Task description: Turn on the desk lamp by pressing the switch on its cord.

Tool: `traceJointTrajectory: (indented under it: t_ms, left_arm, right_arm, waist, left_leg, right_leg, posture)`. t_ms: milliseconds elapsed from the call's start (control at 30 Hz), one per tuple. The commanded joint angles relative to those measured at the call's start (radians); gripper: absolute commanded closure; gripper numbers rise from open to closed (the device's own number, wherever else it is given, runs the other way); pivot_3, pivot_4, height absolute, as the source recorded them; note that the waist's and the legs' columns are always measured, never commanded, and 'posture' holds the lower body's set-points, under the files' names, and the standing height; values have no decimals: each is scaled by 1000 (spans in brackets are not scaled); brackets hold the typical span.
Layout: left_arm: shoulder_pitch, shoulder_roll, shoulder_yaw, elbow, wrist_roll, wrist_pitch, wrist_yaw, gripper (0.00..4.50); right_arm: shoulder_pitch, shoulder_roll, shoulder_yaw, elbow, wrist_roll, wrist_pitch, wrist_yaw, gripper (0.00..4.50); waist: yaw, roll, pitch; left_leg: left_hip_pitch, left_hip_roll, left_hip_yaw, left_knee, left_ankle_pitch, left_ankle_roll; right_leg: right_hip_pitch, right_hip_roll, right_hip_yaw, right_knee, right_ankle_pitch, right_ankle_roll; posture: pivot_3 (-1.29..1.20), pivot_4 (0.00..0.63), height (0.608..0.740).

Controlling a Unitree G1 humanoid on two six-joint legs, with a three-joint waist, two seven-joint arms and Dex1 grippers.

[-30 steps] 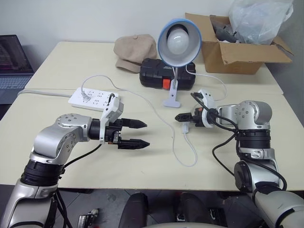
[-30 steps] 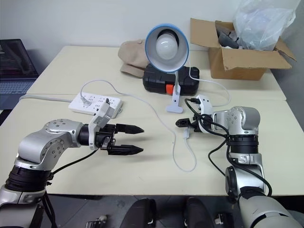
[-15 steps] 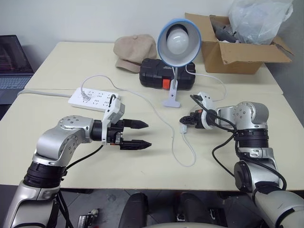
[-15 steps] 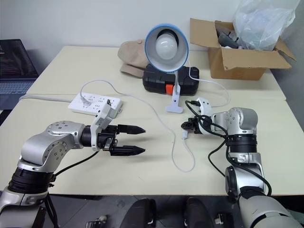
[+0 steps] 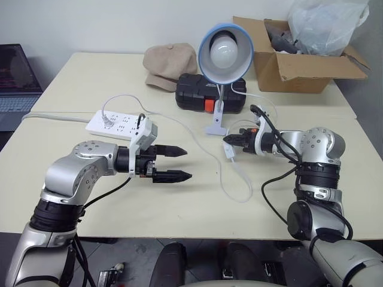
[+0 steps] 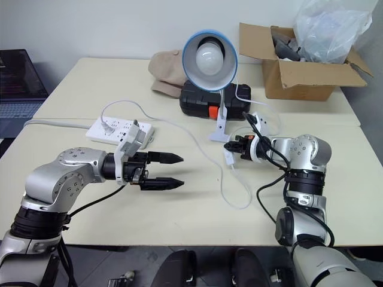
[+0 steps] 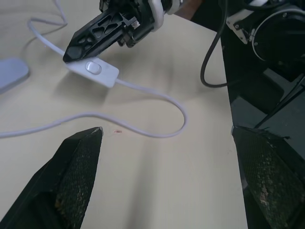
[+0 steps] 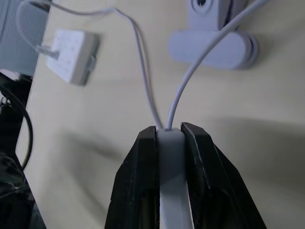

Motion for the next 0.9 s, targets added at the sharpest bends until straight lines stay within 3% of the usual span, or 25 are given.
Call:
traceJointTrajectory:
  t_ms: [33,233,400,900]
  left_arm:
    - [-75,-60,81,31,-100,96,70,0]
    - [-143,-196,153,98,-270,300,185,0]
    - [-173,-250,169,120,-363,423,223,0]
    - [-193,-319,172,157,-404,454,264,0]
  right_arm:
    - [27,67,-109,-180,137,-42,9,4133]
    - [87,124,-153,-321,296,0,14,4133]
    - [115,107,-128,-384,419,40,26,4133]
    - [133,46,-58,-381,605,16,-52,4133]
  waist:
    - [0,0,0]
    - [0,0,0]
    - [-6,0,0]
    - [-21,0,0]
  left_leg:
    - [0,0,0,0,0,0]
    - [0,0,0,0,0,0]
    - [1,0,0,0,0,0]
    - [1,0,0,0,0,0]
  right_leg:
    - [0,0,0,0,0,0]
    - [0,0,0,0,0,0]
    - [0,0,0,1,0,0]
    - [0,0,1,1,0,0]
  posture:
    - [0,150,740]
    - [0,150,740]
    - [0,150,740]
    - [0,150,740]
